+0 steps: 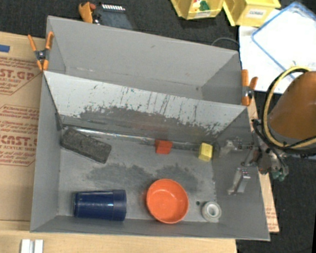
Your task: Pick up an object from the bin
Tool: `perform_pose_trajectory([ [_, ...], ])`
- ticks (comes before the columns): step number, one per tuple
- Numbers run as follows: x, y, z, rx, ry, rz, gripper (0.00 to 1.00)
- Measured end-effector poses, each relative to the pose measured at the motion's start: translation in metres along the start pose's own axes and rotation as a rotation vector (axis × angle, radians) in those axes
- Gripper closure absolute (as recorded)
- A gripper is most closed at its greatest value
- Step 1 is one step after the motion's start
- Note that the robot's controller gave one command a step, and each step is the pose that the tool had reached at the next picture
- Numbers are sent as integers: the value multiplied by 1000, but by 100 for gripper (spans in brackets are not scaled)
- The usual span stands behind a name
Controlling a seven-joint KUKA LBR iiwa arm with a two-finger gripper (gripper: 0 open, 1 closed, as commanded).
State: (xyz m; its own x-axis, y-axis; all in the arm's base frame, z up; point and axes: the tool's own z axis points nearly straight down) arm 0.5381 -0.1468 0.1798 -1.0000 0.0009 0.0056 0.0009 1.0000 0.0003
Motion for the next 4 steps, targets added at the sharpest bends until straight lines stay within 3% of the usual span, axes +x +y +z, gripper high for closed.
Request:
perform_pose_trajectory([
  [1,-2,1,-4,1,-7,-2,0],
  [2,17,55,57,2,-9,-104,0],
  [3,49,115,54,5,-15,-260,0],
  [4,35,151,61,3,-6,-364,0],
])
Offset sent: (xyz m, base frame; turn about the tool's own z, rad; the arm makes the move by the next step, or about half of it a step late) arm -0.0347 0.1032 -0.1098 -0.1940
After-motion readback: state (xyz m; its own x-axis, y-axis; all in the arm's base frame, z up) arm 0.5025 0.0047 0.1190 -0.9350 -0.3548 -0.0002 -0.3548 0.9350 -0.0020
